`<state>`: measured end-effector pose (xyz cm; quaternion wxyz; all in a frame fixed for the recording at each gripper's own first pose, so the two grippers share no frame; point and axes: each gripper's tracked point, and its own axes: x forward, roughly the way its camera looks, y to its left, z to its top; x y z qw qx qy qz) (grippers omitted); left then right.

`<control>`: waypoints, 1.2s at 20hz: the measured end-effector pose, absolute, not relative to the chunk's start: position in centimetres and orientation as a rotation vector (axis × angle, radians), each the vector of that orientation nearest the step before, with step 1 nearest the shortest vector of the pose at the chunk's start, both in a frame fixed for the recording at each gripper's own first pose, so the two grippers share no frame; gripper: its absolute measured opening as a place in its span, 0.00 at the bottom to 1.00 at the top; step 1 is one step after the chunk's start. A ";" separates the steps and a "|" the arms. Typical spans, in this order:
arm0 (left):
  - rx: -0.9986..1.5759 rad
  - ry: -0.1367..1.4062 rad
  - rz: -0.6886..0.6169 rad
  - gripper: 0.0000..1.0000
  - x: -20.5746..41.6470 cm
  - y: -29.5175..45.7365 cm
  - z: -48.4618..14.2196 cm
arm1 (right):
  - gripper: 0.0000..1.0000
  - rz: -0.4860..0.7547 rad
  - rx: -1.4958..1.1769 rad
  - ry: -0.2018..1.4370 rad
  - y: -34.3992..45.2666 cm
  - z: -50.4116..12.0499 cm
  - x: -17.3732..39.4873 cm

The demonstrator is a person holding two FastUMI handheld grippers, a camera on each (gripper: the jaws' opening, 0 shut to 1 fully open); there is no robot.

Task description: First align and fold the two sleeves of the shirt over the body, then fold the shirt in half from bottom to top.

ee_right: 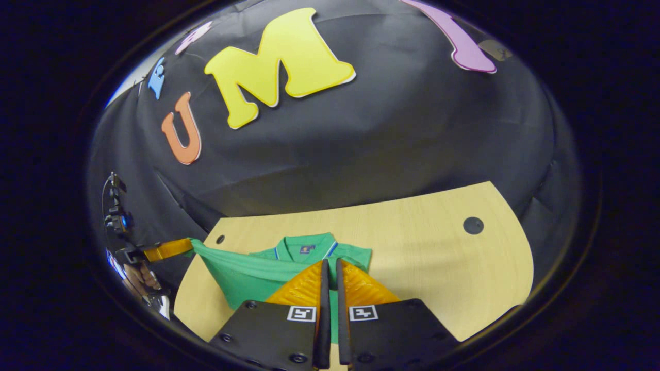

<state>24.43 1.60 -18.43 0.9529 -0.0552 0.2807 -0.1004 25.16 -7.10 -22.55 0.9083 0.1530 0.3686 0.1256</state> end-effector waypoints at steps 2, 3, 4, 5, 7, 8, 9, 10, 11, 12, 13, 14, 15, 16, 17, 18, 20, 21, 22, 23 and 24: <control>-0.111 0.567 -0.192 0.03 26.5 1.7 -19.2 | 0.05 0.252 0.321 0.751 -7.2 -23.3 27.3; -0.116 0.568 -0.188 0.03 27.6 1.7 -19.9 | 0.08 0.250 0.326 0.745 -7.1 -23.7 28.4; -0.124 0.569 -0.182 0.03 28.4 1.7 -20.5 | 0.05 0.248 0.323 0.742 -7.0 -24.4 29.3; -0.135 0.568 -0.176 0.03 29.2 1.8 -21.3 | 0.05 0.245 0.318 0.741 -7.0 -25.2 30.2; -0.160 0.596 -0.156 0.03 30.0 2.1 -24.0 | 0.09 0.239 0.305 0.740 -7.0 -26.9 31.7; -0.173 0.616 -0.140 0.03 30.4 2.3 -25.5 | 0.08 0.232 0.292 0.747 -7.0 -28.2 32.3; -0.183 0.626 -0.129 0.04 30.9 2.5 -26.8 | 0.05 0.231 0.281 0.751 -6.9 -29.4 33.0; -0.194 0.629 -0.119 0.04 31.7 2.5 -28.0 | 0.09 0.227 0.270 0.755 -6.9 -30.7 33.6; -0.196 0.632 -0.114 0.04 32.5 2.5 -29.1 | 0.09 0.221 0.252 0.762 -6.9 -32.0 34.1; -0.183 0.635 -0.104 0.04 33.2 2.4 -30.2 | 0.05 0.217 0.241 0.769 -6.8 -33.2 34.5; -0.159 0.640 -0.093 0.04 33.8 2.6 -31.3 | 0.09 0.211 0.237 0.780 -6.5 -34.3 34.9; -0.130 0.647 -0.088 0.04 34.3 2.7 -32.3 | 0.05 0.208 0.223 0.788 -6.3 -35.3 35.2; -0.110 0.647 -0.088 0.04 34.9 2.6 -33.0 | 0.09 0.207 0.200 0.788 -6.3 -36.1 35.5; -0.106 0.642 -0.091 0.05 35.4 2.4 -33.7 | 0.05 0.203 0.167 0.789 -6.3 -36.8 35.7; -0.105 0.643 -0.086 0.05 35.9 2.0 -34.4 | 0.05 0.197 0.143 0.785 -6.3 -37.3 36.1; -0.096 0.654 -0.076 0.08 36.0 2.1 -35.2 | 0.09 0.185 0.127 0.782 -6.4 -37.7 36.4; -0.067 0.694 -0.055 0.13 35.3 2.7 -36.8 | 0.09 0.156 0.121 0.785 -6.7 -38.1 36.6; -0.063 0.689 -0.040 0.15 35.2 2.9 -36.6 | 0.11 0.145 0.119 0.789 -6.7 -38.0 36.5; -0.073 0.680 -0.035 0.18 35.3 2.8 -36.2 | 0.13 0.145 0.119 0.784 -6.6 -37.8 36.4; -0.088 0.675 -0.040 0.23 35.1 2.4 -35.5 | 0.15 0.134 0.114 0.779 -6.7 -37.5 36.4; -0.094 0.672 -0.041 0.51 35.0 2.2 -35.1 | 0.25 0.119 0.113 0.769 -7.0 -37.0 36.3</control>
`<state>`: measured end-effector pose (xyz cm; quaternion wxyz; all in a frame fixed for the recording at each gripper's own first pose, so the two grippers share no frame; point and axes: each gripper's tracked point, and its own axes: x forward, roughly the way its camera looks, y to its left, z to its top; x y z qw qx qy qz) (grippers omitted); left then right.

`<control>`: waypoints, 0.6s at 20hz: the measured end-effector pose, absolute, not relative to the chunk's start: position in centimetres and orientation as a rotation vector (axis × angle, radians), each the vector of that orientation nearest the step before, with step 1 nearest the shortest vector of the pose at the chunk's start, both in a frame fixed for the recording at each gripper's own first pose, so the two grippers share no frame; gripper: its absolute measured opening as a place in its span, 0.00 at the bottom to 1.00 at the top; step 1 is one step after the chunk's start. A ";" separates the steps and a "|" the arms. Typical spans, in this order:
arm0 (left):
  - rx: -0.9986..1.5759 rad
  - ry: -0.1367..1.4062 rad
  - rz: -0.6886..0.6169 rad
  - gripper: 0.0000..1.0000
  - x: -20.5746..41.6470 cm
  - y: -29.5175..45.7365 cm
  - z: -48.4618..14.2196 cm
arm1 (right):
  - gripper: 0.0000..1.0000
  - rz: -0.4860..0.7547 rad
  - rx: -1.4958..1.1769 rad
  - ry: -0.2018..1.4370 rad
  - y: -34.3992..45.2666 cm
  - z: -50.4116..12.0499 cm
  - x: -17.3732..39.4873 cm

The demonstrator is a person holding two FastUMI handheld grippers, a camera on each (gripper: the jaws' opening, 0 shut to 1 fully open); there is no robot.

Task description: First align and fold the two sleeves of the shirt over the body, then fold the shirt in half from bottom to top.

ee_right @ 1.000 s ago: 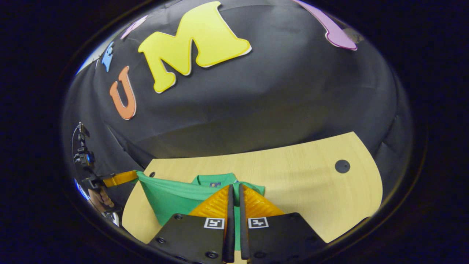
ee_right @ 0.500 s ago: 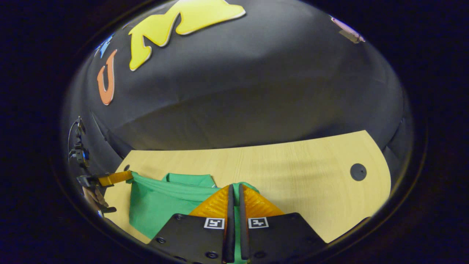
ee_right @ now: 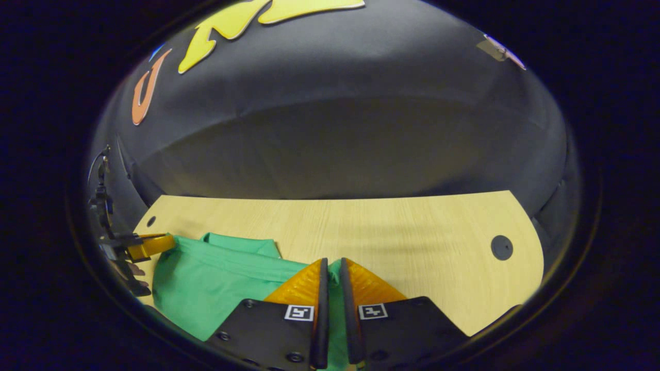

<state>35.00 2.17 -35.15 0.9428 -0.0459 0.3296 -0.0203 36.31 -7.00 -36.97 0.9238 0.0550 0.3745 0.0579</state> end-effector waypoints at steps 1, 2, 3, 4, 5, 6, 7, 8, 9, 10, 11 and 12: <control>-0.091 0.672 -0.039 0.68 34.5 2.2 -34.5 | 0.26 0.103 0.118 0.760 -7.2 -36.2 36.1; -0.076 0.671 -0.029 0.85 34.2 2.4 -33.9 | 0.22 0.093 0.131 0.757 -6.9 -35.2 35.4; -0.064 0.665 -0.024 0.90 33.6 2.6 -33.0 | 0.29 0.088 0.140 0.748 -6.8 -34.3 34.9; -0.054 0.651 -0.019 0.91 33.1 2.6 -31.9 | 0.43 0.080 0.131 0.735 -7.0 -33.5 34.3; -0.042 0.650 -0.004 0.91 32.3 2.8 -31.0 | 0.58 0.073 0.117 0.720 -7.2 -32.5 33.6; -0.029 0.643 0.001 1.00 31.3 2.9 -29.8 | 0.71 0.072 0.107 0.701 -7.1 -31.3 32.7; -0.022 0.618 0.000 0.93 30.5 2.8 -28.2 | 0.83 0.075 0.097 0.682 -6.8 -30.1 31.9; -0.017 0.592 0.000 0.93 29.7 2.8 -26.6 | 0.80 0.078 0.083 0.660 -6.7 -28.6 30.9; -0.016 0.563 -0.001 0.93 29.0 2.4 -24.9 | 0.78 0.077 0.068 0.634 -6.6 -27.1 29.9; -0.013 0.531 -0.004 0.92 28.1 2.3 -23.2 | 0.83 0.075 0.054 0.609 -6.5 -25.4 28.6; -0.005 0.500 -0.003 0.92 26.9 2.2 -21.1 | 0.89 0.073 0.049 0.585 -6.4 -23.6 27.3; 0.001 0.463 -0.004 0.93 26.0 2.2 -19.0 | 0.89 0.075 0.043 0.557 -6.2 -21.7 25.9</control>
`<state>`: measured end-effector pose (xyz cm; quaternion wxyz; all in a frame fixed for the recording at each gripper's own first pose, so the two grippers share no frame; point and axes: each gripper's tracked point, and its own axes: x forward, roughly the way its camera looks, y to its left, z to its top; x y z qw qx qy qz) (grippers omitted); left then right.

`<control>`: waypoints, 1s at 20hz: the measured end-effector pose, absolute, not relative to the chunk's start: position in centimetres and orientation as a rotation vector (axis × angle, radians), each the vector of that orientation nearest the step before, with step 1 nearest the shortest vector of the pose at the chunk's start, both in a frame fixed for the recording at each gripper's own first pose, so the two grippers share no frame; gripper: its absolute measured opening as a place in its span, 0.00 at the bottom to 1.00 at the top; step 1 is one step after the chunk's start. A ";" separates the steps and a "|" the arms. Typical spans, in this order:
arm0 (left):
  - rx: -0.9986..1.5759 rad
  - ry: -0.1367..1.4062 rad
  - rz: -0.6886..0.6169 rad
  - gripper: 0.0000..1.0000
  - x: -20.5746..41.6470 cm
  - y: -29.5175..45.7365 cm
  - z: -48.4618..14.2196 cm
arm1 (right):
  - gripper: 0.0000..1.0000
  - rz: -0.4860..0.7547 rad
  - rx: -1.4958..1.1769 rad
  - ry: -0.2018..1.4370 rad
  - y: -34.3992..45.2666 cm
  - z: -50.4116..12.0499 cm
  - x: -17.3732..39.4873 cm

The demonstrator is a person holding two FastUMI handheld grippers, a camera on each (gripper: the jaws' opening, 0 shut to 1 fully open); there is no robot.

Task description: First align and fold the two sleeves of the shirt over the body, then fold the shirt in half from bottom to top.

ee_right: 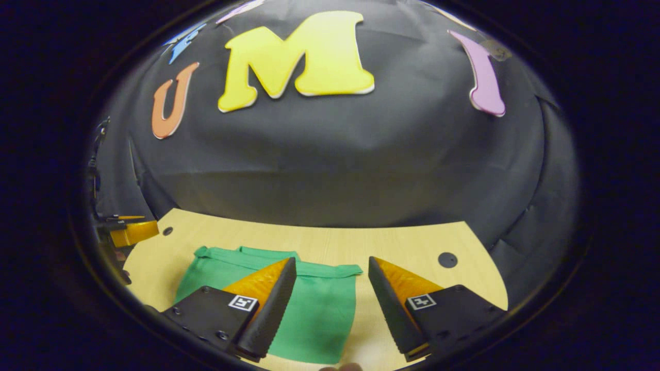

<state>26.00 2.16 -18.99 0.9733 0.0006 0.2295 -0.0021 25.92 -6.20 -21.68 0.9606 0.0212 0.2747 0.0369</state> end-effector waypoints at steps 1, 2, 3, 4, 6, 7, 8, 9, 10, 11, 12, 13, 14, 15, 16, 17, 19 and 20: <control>0.002 0.426 -0.005 0.93 25.0 2.1 -17.0 | 0.92 0.077 0.032 0.526 -6.1 -19.6 24.5; 0.006 0.392 -0.009 0.93 23.8 1.9 -14.8 | 0.90 0.076 0.022 0.490 -6.0 -17.5 23.1; 0.013 0.357 -0.003 0.93 22.6 1.8 -12.9 | 0.91 0.077 0.017 0.454 -5.7 -15.4 21.6; 0.018 0.325 -0.001 0.93 21.2 1.8 -11.0 | 0.89 0.075 0.012 0.426 -5.3 -13.4 19.9; 0.023 0.271 0.002 0.93 18.1 1.5 -8.1 | 0.91 0.068 0.002 0.386 -4.6 -10.3 16.6; 0.025 0.245 0.005 0.93 16.4 1.5 -6.2 | 0.94 0.070 0.003 0.360 -4.1 -8.8 15.0; 0.028 0.221 0.011 0.93 14.6 1.5 -4.6 | 0.89 0.069 0.003 0.332 -3.6 -7.3 13.5; 0.027 0.196 0.015 0.93 12.7 1.5 -3.5 | 0.90 0.065 0.003 0.304 -3.2 -6.2 12.1; 0.023 0.176 0.013 0.93 11.0 1.3 -2.6 | 0.94 0.064 0.001 0.279 -2.9 -5.4 10.6; 0.020 0.159 0.010 0.93 9.6 1.1 -2.3 | 0.94 0.046 -0.007 0.269 -2.8 -4.8 9.0; 0.018 0.146 0.014 0.93 8.1 1.2 -1.8 | 0.96 0.043 -0.010 0.264 -2.6 -4.5 7.6; 0.009 0.136 0.015 0.93 6.8 1.0 -1.5 | 0.94 0.055 0.001 0.260 -1.9 -4.3 6.1; -0.001 0.123 0.010 0.93 5.5 0.8 -1.0 | 0.94 0.059 0.013 0.256 -1.3 -4.0 4.8; -0.002 0.110 0.011 0.93 4.5 0.8 -0.6 | 0.95 0.061 0.021 0.251 -0.9 -3.7 3.6; 0.000 0.098 0.018 0.93 3.3 0.9 -0.5 | 0.94 0.061 0.020 0.244 -0.8 -3.6 2.6; 0.004 0.084 0.025 0.93 2.0 0.8 -0.2 | 0.94 0.060 0.009 0.235 -0.7 -3.2 1.4; -0.003 0.066 0.025 0.93 -0.1 0.4 0.0 | 0.96 0.065 -0.001 0.207 -0.3 -2.2 -0.4; -0.003 0.059 0.017 0.93 -1.1 0.1 0.1 | 0.96 0.077 -0.003 0.192 0.2 -1.7 -1.3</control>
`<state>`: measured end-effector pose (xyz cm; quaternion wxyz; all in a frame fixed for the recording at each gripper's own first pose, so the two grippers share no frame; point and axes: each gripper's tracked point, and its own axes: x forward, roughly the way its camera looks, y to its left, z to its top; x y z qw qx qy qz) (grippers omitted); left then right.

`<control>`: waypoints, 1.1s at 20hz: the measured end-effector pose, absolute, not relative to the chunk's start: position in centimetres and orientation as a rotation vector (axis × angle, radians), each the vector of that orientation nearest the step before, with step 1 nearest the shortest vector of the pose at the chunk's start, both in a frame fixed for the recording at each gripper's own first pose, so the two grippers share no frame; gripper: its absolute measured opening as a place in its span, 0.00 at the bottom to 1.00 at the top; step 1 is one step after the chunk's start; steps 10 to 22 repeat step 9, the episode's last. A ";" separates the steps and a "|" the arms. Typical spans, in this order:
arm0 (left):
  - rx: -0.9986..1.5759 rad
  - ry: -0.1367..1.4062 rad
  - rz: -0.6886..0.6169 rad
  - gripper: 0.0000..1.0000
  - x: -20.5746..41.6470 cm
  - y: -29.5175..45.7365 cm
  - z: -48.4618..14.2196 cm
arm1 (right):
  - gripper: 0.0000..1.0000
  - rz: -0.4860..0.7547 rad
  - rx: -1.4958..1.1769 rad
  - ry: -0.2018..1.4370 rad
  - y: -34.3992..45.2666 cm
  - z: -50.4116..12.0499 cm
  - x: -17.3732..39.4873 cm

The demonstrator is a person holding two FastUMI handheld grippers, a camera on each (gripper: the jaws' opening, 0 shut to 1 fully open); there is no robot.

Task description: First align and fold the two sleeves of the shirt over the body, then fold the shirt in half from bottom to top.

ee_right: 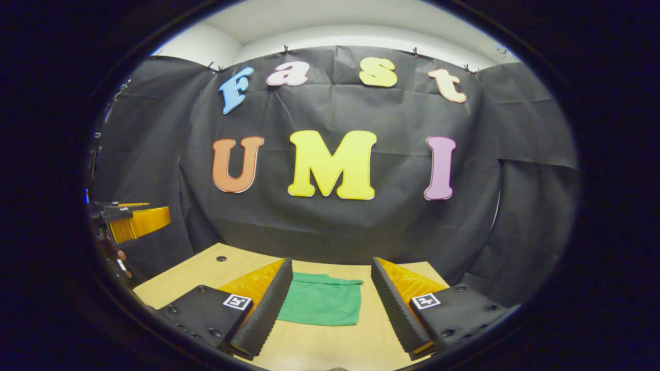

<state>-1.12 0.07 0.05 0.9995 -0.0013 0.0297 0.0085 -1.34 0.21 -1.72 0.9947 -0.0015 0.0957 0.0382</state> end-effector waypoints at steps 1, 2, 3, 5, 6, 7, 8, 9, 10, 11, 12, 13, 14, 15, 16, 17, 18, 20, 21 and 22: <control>0.008 0.051 0.015 0.93 -1.9 -0.1 0.0 | 0.96 0.084 -0.008 0.177 0.5 -1.4 -2.2; 0.020 0.047 0.021 0.93 -2.8 -0.1 -0.1 | 0.94 0.087 -0.010 0.169 0.6 -1.2 -3.2; 0.029 0.044 0.024 0.93 -3.4 0.0 -0.3 | 0.94 0.089 -0.009 0.171 0.7 -1.5 -4.0; 0.030 0.043 0.028 0.93 -4.7 -0.3 -0.8 | 0.94 0.097 -0.001 0.188 1.0 -2.4 -5.6; 0.025 0.050 0.028 0.93 -5.1 -0.5 -1.1 | 0.96 0.099 0.001 0.195 1.2 -2.6 -6.1; 0.023 0.058 0.027 0.93 -5.4 -0.7 -1.4 | 0.96 0.099 0.001 0.198 1.2 -2.7 -6.4; 0.032 0.055 0.027 0.93 -5.7 -0.9 -1.3 | 0.94 0.097 -0.002 0.197 1.1 -2.8 -6.8; 0.043 0.054 0.027 0.93 -5.8 -1.0 -1.1 | 0.96 0.094 -0.005 0.195 1.0 -2.8 -6.9; 0.043 0.054 0.027 0.93 -5.8 -1.0 -1.1 | 0.96 0.094 -0.005 0.195 1.0 -2.8 -6.9; 0.043 0.054 0.027 0.93 -5.8 -1.0 -1.1 | 0.96 0.094 -0.005 0.195 1.0 -2.8 -6.9; 0.043 0.054 0.027 0.93 -5.8 -1.0 -1.1 | 0.96 0.094 -0.005 0.195 1.0 -2.8 -6.9; 0.043 0.054 0.027 0.93 -5.8 -1.0 -1.1 | 0.96 0.094 -0.005 0.195 1.0 -2.8 -6.9; 0.043 0.054 0.027 0.93 -5.8 -1.0 -1.1 | 0.96 0.094 -0.005 0.195 1.0 -2.8 -6.9; 0.043 0.054 0.027 0.93 -5.8 -1.0 -1.1 | 0.96 0.094 -0.005 0.195 1.0 -2.8 -6.9; 0.043 0.054 0.027 0.93 -5.8 -1.0 -1.1 | 0.96 0.094 -0.005 0.195 1.0 -2.8 -6.9; 0.043 0.054 0.027 0.93 -5.8 -1.0 -1.1 | 0.96 0.094 -0.005 0.195 1.0 -2.8 -6.9; 0.043 0.054 0.027 0.93 -5.8 -1.0 -1.1 | 0.96 0.094 -0.005 0.195 1.0 -2.8 -6.9; 0.043 0.054 0.027 0.93 -5.8 -1.0 -1.1 | 0.96 0.094 -0.005 0.195 1.0 -2.8 -6.9; 0.043 0.054 0.027 0.93 -5.8 -1.0 -1.1 | 0.96 0.094 -0.005 0.195 1.0 -2.8 -6.9; 0.043 0.054 0.027 0.93 -5.8 -1.0 -1.1 | 0.96 0.094 -0.005 0.195 1.0 -2.8 -6.9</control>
